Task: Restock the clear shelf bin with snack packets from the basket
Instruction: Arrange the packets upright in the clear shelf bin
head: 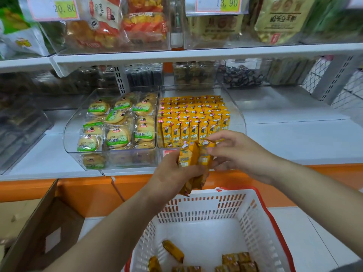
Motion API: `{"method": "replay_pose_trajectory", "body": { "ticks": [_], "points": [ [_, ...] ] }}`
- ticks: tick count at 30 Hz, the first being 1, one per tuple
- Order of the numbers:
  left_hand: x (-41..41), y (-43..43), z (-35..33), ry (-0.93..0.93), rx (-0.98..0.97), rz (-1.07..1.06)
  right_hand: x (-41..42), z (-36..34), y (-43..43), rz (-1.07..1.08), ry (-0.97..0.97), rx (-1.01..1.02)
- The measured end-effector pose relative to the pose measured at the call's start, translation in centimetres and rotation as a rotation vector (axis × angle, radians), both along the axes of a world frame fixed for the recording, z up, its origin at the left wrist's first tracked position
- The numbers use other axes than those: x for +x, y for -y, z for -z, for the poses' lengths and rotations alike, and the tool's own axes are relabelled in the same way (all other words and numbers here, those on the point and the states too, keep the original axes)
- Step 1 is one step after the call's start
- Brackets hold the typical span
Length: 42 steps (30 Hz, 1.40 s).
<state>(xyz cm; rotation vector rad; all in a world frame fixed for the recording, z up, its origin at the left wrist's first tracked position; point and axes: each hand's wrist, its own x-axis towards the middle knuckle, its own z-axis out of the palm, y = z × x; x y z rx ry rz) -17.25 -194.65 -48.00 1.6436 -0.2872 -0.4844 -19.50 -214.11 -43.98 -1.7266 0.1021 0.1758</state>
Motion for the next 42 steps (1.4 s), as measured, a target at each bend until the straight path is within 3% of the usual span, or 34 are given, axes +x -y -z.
{"method": "replay_pose_trajectory", "body": {
  "ticks": [6, 14, 19, 25, 28, 34, 42],
  "points": [
    [0.4, -0.4, -0.5, -0.098, -0.095, -0.107, 0.2, -0.4, 1.5, 0.101, -0.004, 0.158],
    [1.3, -0.9, -1.0, 0.010, -0.075, -0.244, -0.1, 0.6, 0.3, -0.171, -0.099, 0.007],
    [1.3, -0.8, -1.0, 0.034, -0.085, -0.213, 0.1, 1.1, -1.1, -0.239, 0.035, -0.102],
    [1.5, -1.3, -1.5, -0.005, -0.109, -0.182, 0.5, 0.3, 0.0, -0.321, 0.052, -0.150],
    [1.8, -1.7, -1.7, -0.092, -0.117, -0.163, 1.0, -0.8, 1.6, -0.193, 0.180, -0.281],
    [2.1, -2.2, -2.0, -0.031, -0.096, -0.103, 4.5, -2.6, 6.9, 0.146, 0.406, -0.589],
    [2.5, -1.8, -2.3, -0.018, -0.078, -0.104, 10.4, -0.4, 8.5, 0.165, 0.337, -1.101]
  ]
}}
